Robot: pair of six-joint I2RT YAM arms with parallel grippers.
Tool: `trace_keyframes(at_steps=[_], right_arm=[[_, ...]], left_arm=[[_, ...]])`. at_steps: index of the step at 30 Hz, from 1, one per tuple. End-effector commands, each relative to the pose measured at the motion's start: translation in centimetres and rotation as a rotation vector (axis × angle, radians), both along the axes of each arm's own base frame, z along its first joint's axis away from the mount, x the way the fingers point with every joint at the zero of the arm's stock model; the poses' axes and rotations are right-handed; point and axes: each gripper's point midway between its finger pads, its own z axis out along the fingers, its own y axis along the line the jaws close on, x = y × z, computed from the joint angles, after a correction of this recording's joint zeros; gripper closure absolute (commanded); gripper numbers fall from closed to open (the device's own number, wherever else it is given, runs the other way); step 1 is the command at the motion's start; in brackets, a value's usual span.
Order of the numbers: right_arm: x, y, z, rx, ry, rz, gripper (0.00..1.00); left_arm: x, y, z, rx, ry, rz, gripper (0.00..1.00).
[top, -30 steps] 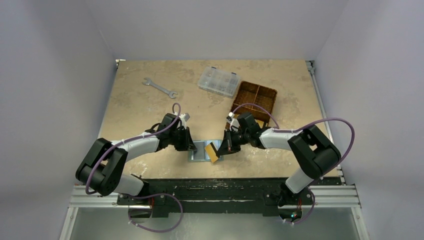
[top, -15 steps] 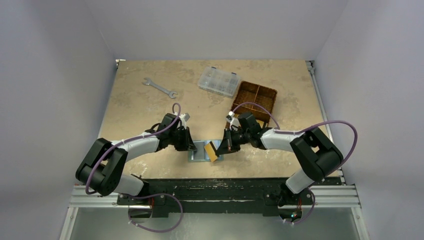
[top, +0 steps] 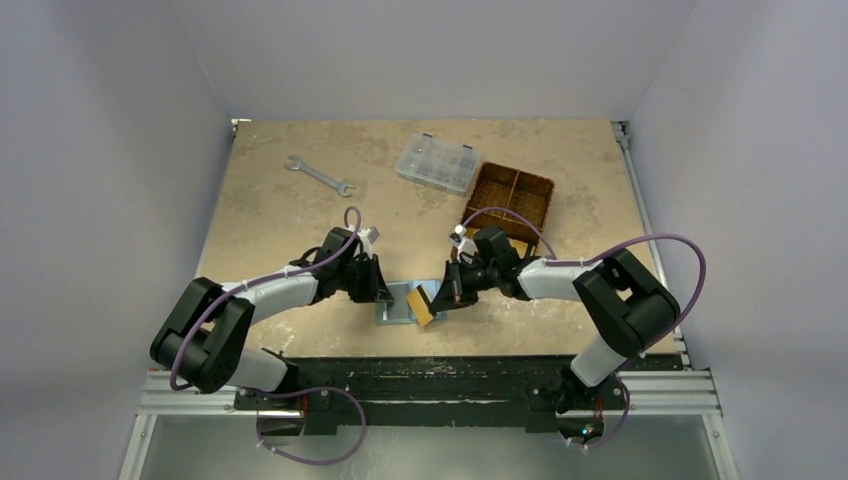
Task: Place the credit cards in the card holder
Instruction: Insert the credit card into the card holder.
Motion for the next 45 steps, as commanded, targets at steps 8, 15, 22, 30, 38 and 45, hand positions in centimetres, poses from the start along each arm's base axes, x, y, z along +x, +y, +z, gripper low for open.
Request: trace_keyframes(at_steps=[8,15,22,30,38,45], right_arm=[[0.9,1.6,0.4,0.054,-0.033,0.01,1.0],[2.3,2.1,-0.6,0.047,-0.095,0.017,1.0],[3.7,2.5,-1.3,0.027,-0.137,0.026,1.0],[4.6,2.9,-1.3,0.036,-0.143,0.022,1.0],[4.8,3.3,-0.9,0.068,-0.134,0.018,1.0],[5.8,3.2,-1.4,0.031,-0.165,0.028,1.0]], left_arm=[[-0.9,0.6,-0.6,0.022,0.021,0.007,1.0],[-1.1,0.7,-0.6,0.021,0.025,0.008,1.0],[-1.2,0.8,-0.7,0.026,0.026,0.008,1.0],[-1.3,0.8,-0.8,0.024,0.026,0.008,1.0],[-1.4,0.9,-0.9,0.023,0.028,0.007,1.0],[-1.4,0.9,-1.0,0.022,0.026,0.008,1.0]])
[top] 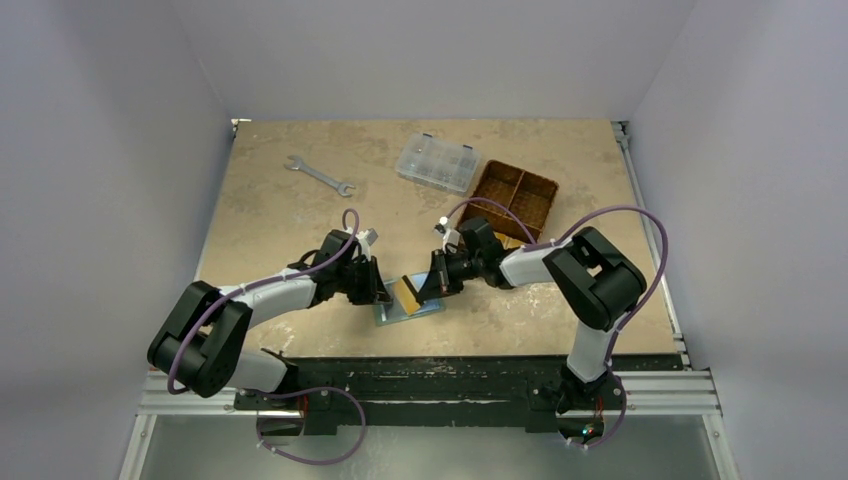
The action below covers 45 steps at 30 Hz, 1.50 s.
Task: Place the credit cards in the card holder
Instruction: Insert the credit card into the card holder.
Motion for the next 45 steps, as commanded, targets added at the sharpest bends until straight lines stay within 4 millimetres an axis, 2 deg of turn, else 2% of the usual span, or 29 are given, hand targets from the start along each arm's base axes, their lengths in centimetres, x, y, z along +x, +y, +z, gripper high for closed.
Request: trace_keyframes(at_steps=[1,17,20,22,24,26,28,30,32,34,41,45], right_arm=[[2.4,0.5,0.2,-0.01,-0.078,-0.014,1.0],[3.0,0.9,0.3,-0.015,-0.093,0.011,1.0],[3.7,0.7,-0.1,-0.059,-0.118,0.013,1.0],[3.5,0.7,-0.4,-0.062,-0.105,0.026,1.0],[3.2,0.6,-0.8,-0.066,-0.093,0.029,1.0],[3.1,0.6,-0.9,-0.058,-0.088,0.03,1.0],[3.0,0.8,-0.9,-0.045,-0.079,0.029,1.0],[2.9,0.9,-1.0,-0.035,-0.069,0.03,1.0],[2.9,1.0,-1.0,-0.03,-0.067,0.031,1.0],[2.9,1.0,-1.1,-0.029,-0.064,0.033,1.0],[2.9,1.2,-0.9,-0.016,-0.044,0.024,1.0],[3.0,1.3,-1.0,-0.017,-0.032,0.008,1.0]], left_arm=[[-1.0,0.7,-0.9,0.028,0.027,0.003,1.0],[-0.8,0.6,-1.0,0.027,0.025,0.001,1.0],[-0.5,0.2,-0.3,0.005,0.016,-0.002,1.0],[0.0,-0.4,1.1,-0.035,-0.012,0.006,0.87],[0.8,-0.7,2.9,-0.061,-0.06,0.022,0.67],[1.3,-0.6,4.3,-0.061,-0.095,0.038,0.61],[1.8,-0.4,5.6,-0.058,-0.127,0.055,0.6],[2.2,0.2,6.2,-0.033,-0.15,0.088,0.64],[2.5,1.4,5.9,0.028,-0.151,0.136,0.71],[2.5,2.4,5.0,0.079,-0.132,0.164,0.77],[0.8,3.2,0.0,0.139,-0.004,0.172,0.92],[0.1,3.5,-1.5,0.144,0.024,0.179,0.98]])
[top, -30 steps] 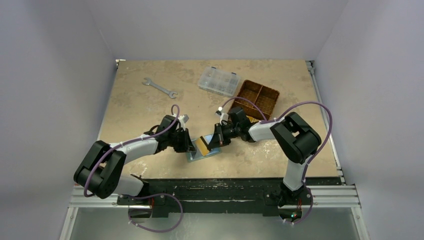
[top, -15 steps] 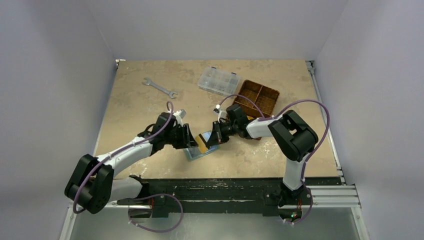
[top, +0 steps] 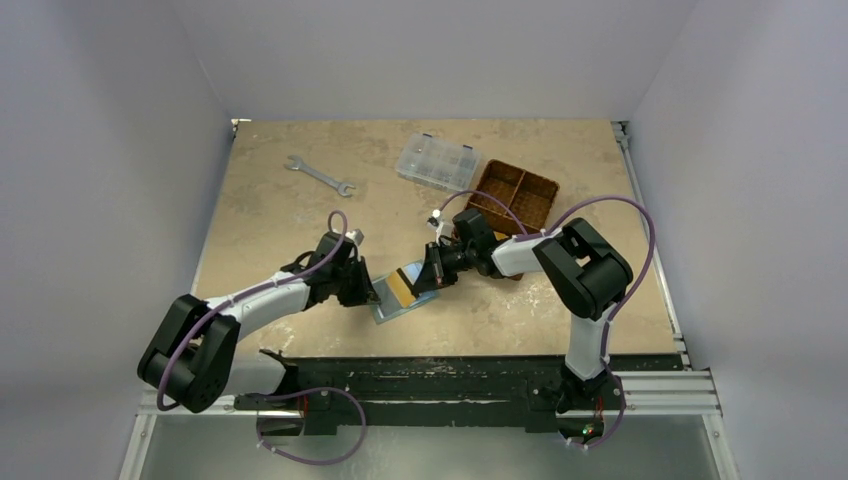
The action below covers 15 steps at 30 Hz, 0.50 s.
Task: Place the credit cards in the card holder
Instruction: Insert the credit card into the card holder.
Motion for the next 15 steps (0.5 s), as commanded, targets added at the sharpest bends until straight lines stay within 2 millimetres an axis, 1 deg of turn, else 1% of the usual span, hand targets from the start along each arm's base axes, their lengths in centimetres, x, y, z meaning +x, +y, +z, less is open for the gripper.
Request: trace_keyframes(at_steps=[1,7,15], right_arm=[[0.9,0.0,-0.5,-0.015,-0.009,-0.046,1.0],[0.8,0.4,-0.2,0.021,0.013,-0.082,1.0],[-0.3,0.5,0.0,0.035,0.059,-0.11,1.0]], left_arm=[[-0.2,0.5,-1.4,0.008,0.014,0.031,0.99],[-0.7,0.2,-2.2,-0.008,0.034,0.024,1.0],[-0.8,0.2,-2.1,-0.017,0.028,0.017,1.0]])
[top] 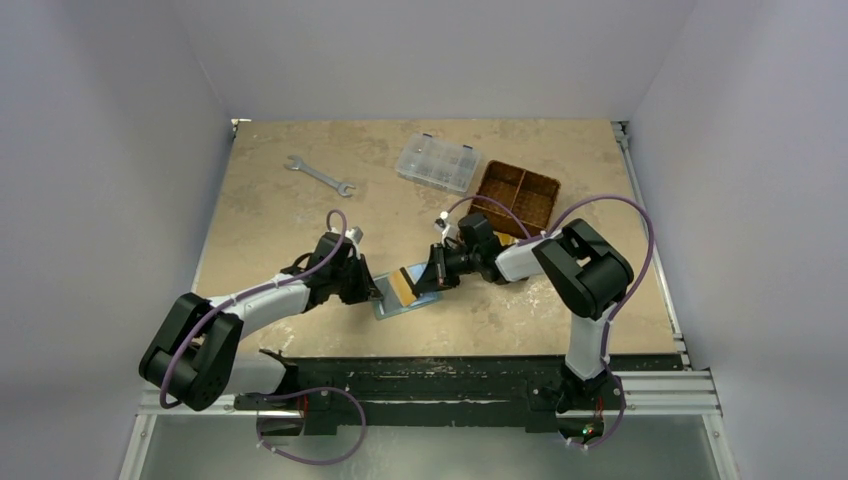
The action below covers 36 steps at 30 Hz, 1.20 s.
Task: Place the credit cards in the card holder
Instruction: Insert the credit card into the card holder.
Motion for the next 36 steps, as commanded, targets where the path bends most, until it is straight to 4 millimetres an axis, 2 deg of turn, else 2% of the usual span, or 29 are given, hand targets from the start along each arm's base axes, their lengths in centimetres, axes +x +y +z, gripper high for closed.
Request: trace_keyframes(at_steps=[1,4,8,12,36], right_arm=[[-0.3,0.6,0.1,0.004,0.005,-0.04,1.0],[-0.1,0.7,0.4,-0.025,-0.015,-0.08,1.0],[1.1,0.3,1.0,-0.051,-0.105,-0.103,1.0],[1.9,0.1,0.3,-0.09,-0.13,-0.079,1.0],[2.7,-1.4,-0.1,-0.111,-0.149,-0.118,1.0]], left_arm=[[-1.7,0.7,-2.1,0.033,0.065,-0.003,1.0],[-1.7,0.4,-1.9,0.018,0.06,-0.006,1.0],[-1.7,0.5,-1.9,0.022,0.058,-0.006,1.0],[-1.9,0.8,-2.1,0.036,0.062,-0.011,1.0],[-2.3,1.5,-3.2,0.08,0.079,-0.018,1.0]])
